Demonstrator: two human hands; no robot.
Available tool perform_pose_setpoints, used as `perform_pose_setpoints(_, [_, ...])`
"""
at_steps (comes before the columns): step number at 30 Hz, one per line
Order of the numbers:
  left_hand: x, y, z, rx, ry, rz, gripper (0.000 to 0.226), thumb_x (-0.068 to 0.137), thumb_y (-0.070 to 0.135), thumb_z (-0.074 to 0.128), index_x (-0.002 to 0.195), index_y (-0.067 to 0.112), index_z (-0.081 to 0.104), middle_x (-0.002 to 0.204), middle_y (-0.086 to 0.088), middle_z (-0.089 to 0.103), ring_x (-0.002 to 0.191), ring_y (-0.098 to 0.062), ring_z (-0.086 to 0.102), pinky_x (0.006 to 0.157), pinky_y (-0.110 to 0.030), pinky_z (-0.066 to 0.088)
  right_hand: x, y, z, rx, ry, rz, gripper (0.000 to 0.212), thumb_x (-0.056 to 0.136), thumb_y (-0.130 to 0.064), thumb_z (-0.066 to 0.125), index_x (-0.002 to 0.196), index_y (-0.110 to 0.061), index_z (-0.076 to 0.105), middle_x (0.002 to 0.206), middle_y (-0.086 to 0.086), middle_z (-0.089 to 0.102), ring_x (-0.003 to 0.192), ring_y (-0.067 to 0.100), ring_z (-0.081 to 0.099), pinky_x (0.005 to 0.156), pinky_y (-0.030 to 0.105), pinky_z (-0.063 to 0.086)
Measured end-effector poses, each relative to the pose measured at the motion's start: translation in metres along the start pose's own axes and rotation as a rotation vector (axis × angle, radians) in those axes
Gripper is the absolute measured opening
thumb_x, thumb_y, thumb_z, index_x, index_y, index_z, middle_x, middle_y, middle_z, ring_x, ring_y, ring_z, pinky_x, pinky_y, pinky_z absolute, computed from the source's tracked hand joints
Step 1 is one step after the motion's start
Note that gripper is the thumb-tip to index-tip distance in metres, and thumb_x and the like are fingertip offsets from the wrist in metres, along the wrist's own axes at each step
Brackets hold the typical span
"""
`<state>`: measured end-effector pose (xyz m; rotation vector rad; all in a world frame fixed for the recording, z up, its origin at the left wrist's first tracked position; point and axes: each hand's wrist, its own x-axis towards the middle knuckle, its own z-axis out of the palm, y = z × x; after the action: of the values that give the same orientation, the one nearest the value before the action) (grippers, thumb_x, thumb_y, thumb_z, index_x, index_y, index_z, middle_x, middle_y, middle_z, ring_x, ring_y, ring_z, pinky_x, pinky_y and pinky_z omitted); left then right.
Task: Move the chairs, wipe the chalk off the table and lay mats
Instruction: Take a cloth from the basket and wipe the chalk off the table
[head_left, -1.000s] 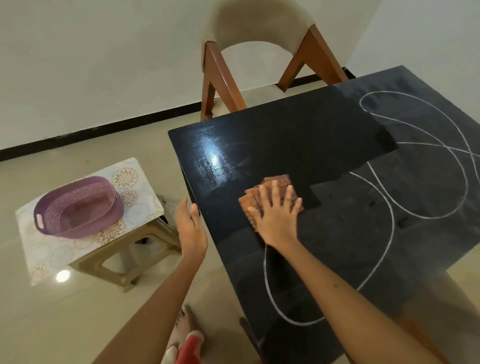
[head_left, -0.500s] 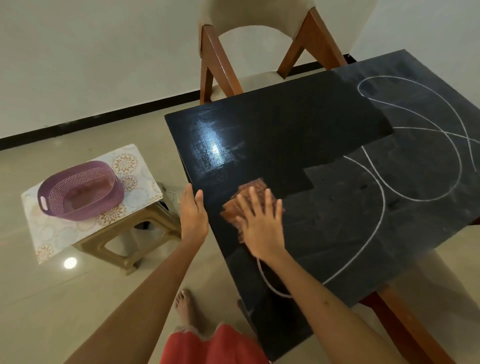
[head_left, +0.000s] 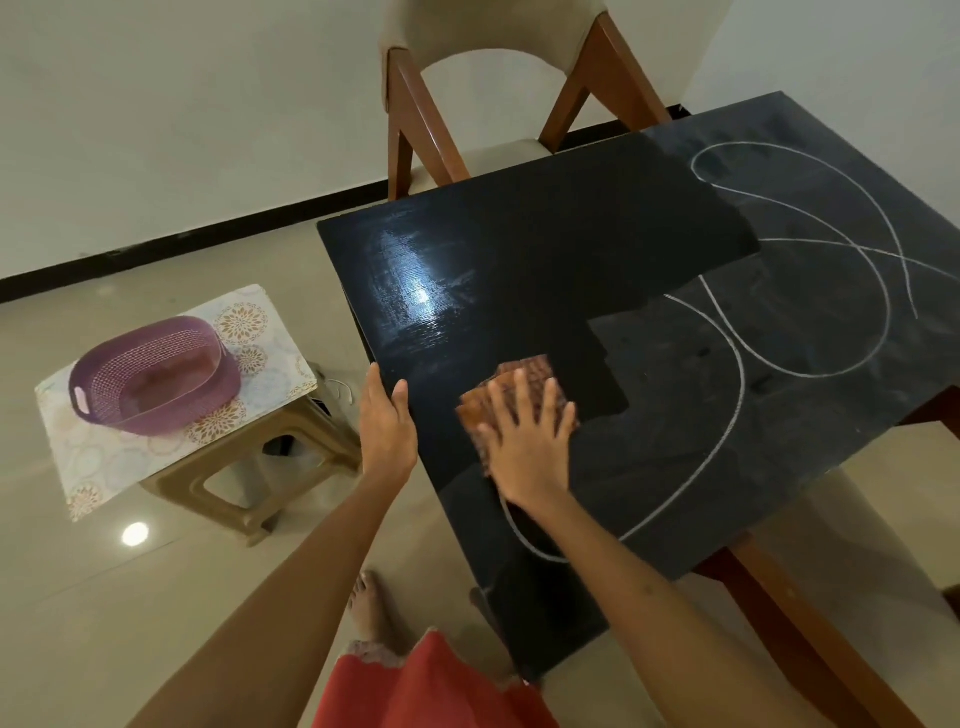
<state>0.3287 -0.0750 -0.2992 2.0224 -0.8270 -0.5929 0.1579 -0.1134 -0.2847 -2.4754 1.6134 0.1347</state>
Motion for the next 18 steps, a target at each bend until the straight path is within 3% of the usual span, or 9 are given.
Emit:
perform_pose_setpoints(5, [-0.012,-0.001,0.006,-0.003,0.028,0.0,0.054,0.102,0.037,0.03,0.148,0.01,0.024,0.151,-0.01,0.033,0.141,-0.022,0.027,0.116,-0.036,0.021,-0.063,-0.05,0.026,0.013,0.042,-0.21,0.059,0.095,-0.055,0.04,0.149,-0.034,0.026,0.158,0.004,0.026,0.145,0.041,0.017,0.113,0.064,0.019])
perform_pose_setpoints(7, [-0.019,0.0,0.01,-0.006,0.057,-0.016,0.053,0.102,0.038,0.031,0.148,0.012,0.024,0.15,-0.008,0.034,0.14,-0.021,0.029,0.111,-0.03,0.02,-0.071,-0.049,0.031,0.013,0.044,-0.251,0.063,0.094,-0.053,0.048,0.149,-0.034,0.025,0.157,0.002,0.028,0.145,0.04,0.019,0.112,0.063,0.023])
perform_pose_setpoints(10, [-0.029,-0.001,0.011,0.002,0.08,-0.008,0.054,0.102,0.038,0.031,0.148,0.011,0.023,0.15,-0.009,0.034,0.139,-0.023,0.029,0.107,-0.027,0.019,-0.067,-0.029,0.027,-0.007,0.033,-0.278,0.056,0.098,-0.055,0.027,0.15,-0.037,0.02,0.161,0.0,0.019,0.147,0.038,0.012,0.116,0.06,0.014])
perform_pose_setpoints(14, [-0.041,-0.003,0.01,0.03,0.076,-0.054,0.057,0.102,0.039,0.029,0.15,0.011,0.019,0.155,-0.009,0.026,0.144,-0.024,0.021,0.116,-0.036,0.017,-0.053,0.025,0.014,0.005,0.018,-0.079,0.058,0.097,-0.05,0.01,0.153,-0.036,0.012,0.163,0.0,0.006,0.148,0.038,0.002,0.117,0.059,0.004])
perform_pose_setpoints(18, [-0.061,0.001,0.013,0.021,0.082,-0.069,0.056,0.102,0.039,0.029,0.15,0.011,0.019,0.156,-0.008,0.025,0.144,-0.024,0.021,0.116,-0.038,0.018,-0.043,0.087,0.003,0.02,0.023,0.134,0.056,0.101,-0.048,0.019,0.154,-0.036,0.004,0.163,0.001,-0.001,0.148,0.036,-0.007,0.118,0.058,0.001])
